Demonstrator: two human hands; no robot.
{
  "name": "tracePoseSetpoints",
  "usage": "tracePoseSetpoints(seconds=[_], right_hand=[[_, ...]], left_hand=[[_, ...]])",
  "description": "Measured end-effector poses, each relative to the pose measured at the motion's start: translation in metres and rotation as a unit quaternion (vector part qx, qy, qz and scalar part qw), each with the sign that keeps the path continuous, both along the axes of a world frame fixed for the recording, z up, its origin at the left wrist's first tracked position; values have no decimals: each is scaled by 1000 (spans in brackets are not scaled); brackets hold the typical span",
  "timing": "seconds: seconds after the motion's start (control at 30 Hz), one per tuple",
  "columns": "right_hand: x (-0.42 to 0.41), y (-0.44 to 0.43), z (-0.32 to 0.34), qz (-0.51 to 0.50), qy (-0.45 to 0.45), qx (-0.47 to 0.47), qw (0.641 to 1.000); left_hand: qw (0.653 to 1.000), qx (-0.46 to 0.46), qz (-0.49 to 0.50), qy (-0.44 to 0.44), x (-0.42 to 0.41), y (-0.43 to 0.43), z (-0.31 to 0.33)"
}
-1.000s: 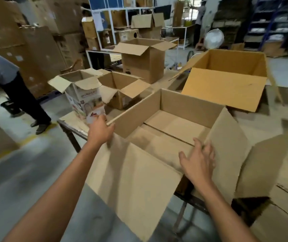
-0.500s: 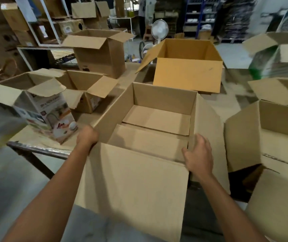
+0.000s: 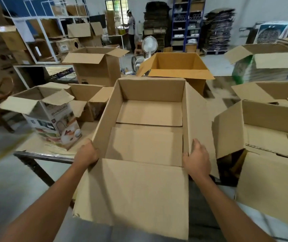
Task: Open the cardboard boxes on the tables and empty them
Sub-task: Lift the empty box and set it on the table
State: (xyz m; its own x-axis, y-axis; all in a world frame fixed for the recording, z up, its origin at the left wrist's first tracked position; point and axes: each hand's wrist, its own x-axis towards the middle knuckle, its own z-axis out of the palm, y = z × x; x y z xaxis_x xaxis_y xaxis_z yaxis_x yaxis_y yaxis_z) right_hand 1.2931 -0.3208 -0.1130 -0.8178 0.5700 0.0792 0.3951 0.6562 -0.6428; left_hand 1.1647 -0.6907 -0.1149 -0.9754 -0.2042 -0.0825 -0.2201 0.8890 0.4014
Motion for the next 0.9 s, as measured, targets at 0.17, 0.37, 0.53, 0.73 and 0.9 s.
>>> tracePoseSetpoints(seconds=[0.17,0.37,0.53,0.73,0.9], right_hand=[[21,-11,-14,-138,-83,-166,973],[32,-30,-23,-220,-49,-337,914],[35,-41,-19,-216,15,-270,938],[54,-64,-24,-189,54,-326,925],[73,-83,-19,-179,97,-342,917]], left_hand=[[999,21,7,-35,0,-5,-2],[943,290,161,-9,-2,-10,-32],[892,414,155,-92,-30,-25,-55],[885,448,119,-41,-9,-31,-47],[869,487,88,3,6,-37,-41]])
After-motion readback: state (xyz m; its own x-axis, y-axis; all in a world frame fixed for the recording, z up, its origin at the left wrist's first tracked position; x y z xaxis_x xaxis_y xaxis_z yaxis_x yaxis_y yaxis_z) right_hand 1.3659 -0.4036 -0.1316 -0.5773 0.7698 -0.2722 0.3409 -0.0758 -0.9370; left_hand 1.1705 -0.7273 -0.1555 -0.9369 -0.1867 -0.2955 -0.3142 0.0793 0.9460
